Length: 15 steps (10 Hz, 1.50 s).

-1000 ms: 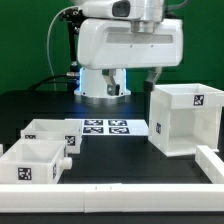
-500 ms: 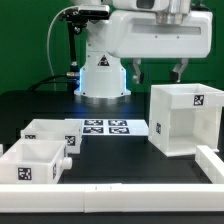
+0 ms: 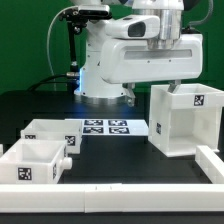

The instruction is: Assemble drawer

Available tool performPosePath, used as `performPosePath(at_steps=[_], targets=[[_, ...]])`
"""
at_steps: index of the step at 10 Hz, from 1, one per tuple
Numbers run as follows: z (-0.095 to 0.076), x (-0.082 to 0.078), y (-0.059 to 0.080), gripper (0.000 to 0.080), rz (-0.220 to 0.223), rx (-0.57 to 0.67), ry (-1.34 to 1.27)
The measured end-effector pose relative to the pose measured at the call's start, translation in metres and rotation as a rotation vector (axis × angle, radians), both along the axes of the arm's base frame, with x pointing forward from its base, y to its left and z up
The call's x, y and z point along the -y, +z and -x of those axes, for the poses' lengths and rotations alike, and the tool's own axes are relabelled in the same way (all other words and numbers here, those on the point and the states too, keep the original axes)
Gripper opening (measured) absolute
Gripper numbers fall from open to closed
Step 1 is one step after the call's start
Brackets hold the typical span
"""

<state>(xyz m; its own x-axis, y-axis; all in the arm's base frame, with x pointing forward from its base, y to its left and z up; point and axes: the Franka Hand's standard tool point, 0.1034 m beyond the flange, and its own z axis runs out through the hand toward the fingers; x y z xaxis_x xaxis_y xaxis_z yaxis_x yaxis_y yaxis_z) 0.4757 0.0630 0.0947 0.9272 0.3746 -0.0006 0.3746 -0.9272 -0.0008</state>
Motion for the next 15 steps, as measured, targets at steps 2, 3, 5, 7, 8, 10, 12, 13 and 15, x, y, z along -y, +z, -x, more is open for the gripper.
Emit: performPosePath(at_steps=[2, 3, 5, 7, 8, 10, 12, 13, 15], targets=[[0.0, -0.001, 0.0, 0.0523, 0.0, -0.001, 0.001], [0.0, -0.001, 0.0, 0.0386, 0.0, -0.001, 0.002], [0.0, -0.001, 0.0, 0.0078, 0.0, 0.0, 0.002], [0.0, -0.001, 0.0, 0.0034, -0.001, 0.0, 0.003], [0.0, -0.001, 0.0, 0.0034, -0.001, 0.0, 0.003], [0.0, -0.001, 0.0, 0.0034, -0.001, 0.0, 0.003], [-0.001, 0.011, 0.002, 0.0034, -0.002, 0.012, -0.005], [0.0, 0.032, 0.006, 0.0034, 0.001, 0.051, -0.077], [0.009, 0.055, 0.004, 0.0034, -0.005, 0.074, -0.257]])
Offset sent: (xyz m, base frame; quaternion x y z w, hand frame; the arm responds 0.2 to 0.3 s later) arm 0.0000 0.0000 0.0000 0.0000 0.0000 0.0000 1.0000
